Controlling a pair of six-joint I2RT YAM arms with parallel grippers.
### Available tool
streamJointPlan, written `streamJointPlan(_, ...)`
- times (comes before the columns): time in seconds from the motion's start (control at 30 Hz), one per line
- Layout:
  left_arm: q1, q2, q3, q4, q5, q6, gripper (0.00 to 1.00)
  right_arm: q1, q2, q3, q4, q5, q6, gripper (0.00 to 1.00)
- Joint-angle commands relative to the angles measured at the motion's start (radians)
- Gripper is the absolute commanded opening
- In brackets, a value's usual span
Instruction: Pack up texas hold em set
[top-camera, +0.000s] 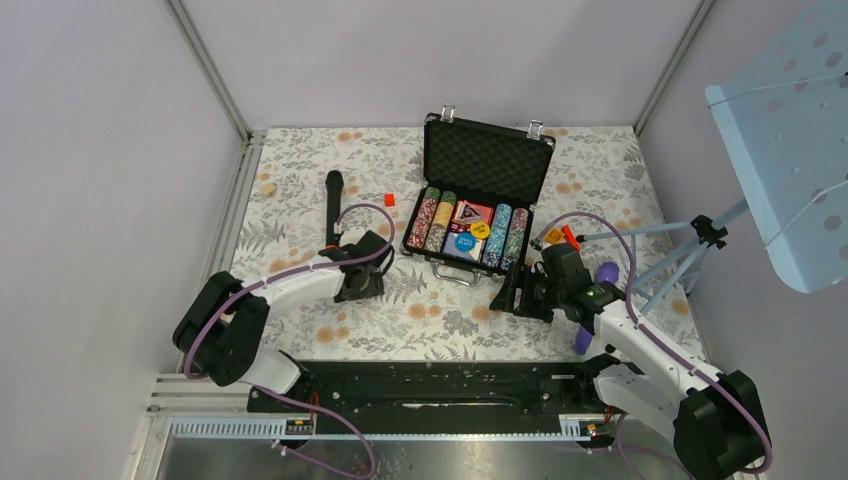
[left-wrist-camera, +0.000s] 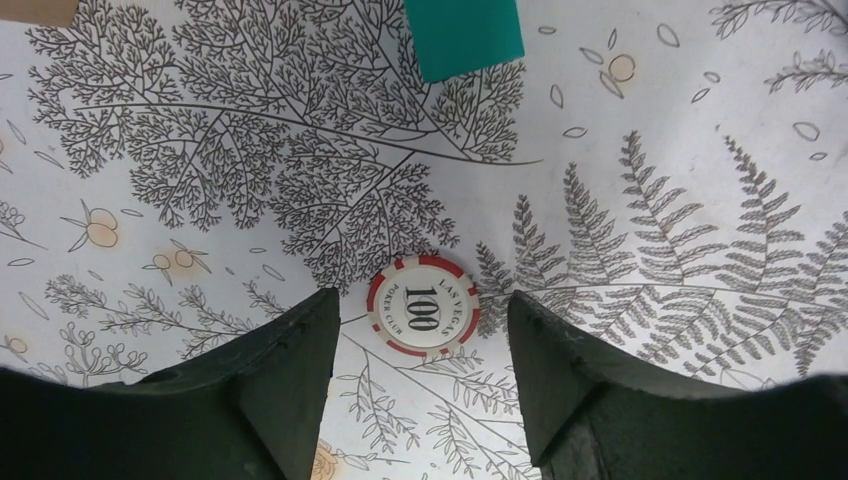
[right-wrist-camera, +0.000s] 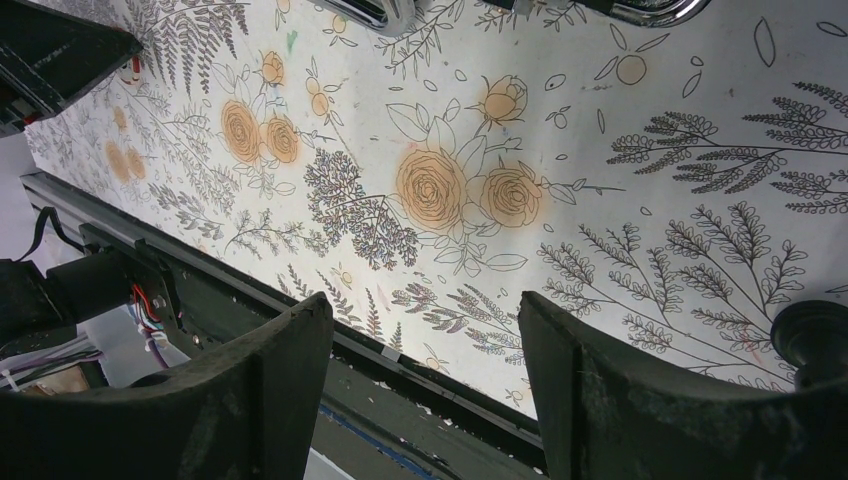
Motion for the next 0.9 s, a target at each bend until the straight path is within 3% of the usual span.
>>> streamJointPlan(0.0,0.011,0.052,0.006,0.018,-0.019,-0.027,0.61,0.008,0.003,-0.001,0.018,-0.017,-0.004,0.75)
streamJointPlan(0.2,0.015,0.059,0.015,0.013,-0.012,-0.015,0.52,0.008,0.008,0.004,0.018,-0.016,-0.005,0.75)
streamJointPlan(0.4,0.015,0.062,0.016,-0.003,-0.003,-0.023,0.52,0.008,0.01,0.005,0.019,-0.02,-0.002,0.75)
streamJointPlan(0.57,0.009,0.046,-0.014,0.061,0.095,-0.006,0.46,0.008,0.008,0.006,0.015,-0.019,-0.005,0.75)
streamJointPlan(0.87,-0.147,0.081,0.037,0.046,0.097,-0.074,0.44,0.008,0.006,0.008,0.009,-0.017,-0.004,0.75)
